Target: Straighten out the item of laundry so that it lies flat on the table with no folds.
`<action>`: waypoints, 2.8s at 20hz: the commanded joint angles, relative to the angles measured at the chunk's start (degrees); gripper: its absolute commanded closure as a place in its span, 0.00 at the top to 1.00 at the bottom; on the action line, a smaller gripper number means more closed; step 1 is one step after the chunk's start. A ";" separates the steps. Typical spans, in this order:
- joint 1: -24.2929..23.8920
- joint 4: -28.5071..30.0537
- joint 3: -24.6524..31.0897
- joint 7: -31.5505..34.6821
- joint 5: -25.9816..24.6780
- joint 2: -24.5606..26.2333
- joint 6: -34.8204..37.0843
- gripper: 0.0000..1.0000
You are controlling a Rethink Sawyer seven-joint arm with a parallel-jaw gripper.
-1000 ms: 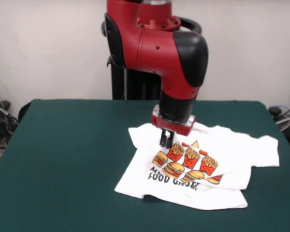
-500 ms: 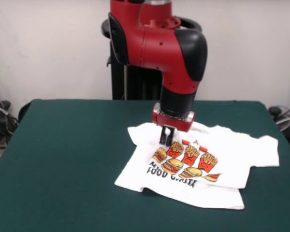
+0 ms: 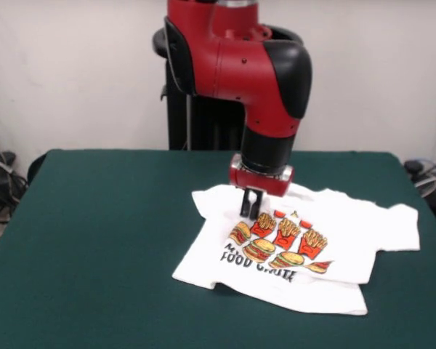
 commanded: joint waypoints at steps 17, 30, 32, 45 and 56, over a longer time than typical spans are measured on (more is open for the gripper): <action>-1.61 11.09 7.58 4.62 -0.94 -9.46 9.10 0.00; 0.96 7.09 3.42 5.90 -3.96 1.77 -1.36 0.00; 1.54 6.02 2.66 6.00 -4.28 4.26 -2.93 0.00; -2.90 5.52 0.95 1.16 -9.86 8.81 -1.16 0.00; -6.98 5.08 -1.27 -4.21 -14.65 9.25 9.97 0.00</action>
